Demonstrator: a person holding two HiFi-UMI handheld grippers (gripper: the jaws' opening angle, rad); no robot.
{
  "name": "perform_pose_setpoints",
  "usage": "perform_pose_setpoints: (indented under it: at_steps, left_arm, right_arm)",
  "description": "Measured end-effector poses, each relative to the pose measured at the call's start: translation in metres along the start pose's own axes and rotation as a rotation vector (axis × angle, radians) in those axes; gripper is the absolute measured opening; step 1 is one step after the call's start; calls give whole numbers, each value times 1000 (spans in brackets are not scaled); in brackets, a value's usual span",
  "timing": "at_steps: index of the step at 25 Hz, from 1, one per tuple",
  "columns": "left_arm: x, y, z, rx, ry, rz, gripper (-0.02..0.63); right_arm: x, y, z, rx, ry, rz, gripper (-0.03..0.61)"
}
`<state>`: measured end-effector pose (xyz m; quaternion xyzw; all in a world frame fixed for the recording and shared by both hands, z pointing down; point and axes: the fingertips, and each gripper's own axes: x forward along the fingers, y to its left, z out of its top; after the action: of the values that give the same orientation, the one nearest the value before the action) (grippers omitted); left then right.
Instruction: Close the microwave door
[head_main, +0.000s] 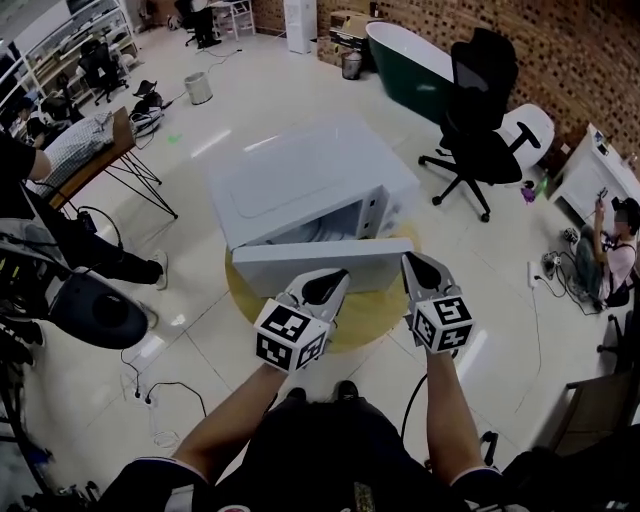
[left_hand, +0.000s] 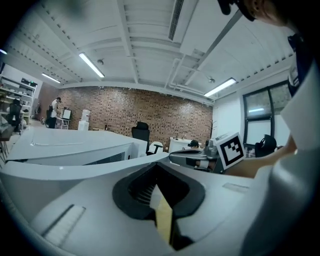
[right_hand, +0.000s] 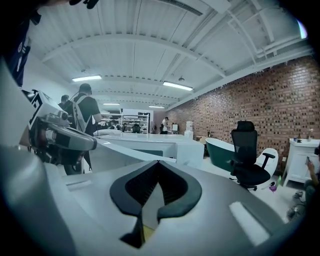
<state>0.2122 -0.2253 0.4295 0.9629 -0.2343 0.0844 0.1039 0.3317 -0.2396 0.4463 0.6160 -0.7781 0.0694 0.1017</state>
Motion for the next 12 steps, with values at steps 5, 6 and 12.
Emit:
perform_pose_setpoints:
  at_steps: [5,6,12]
  left_arm:
    - [1,10,5,-4,-17,47,5]
    - [1,12,7,-5,-22,57,5]
    - [1,21,13,-9,-36,111,5]
  right_arm:
    - [23,-8,4,-23,-1,38,2]
    - [27,-9,6,-30,-1,46,2]
    - [58,-15,16,-74,0,88,2]
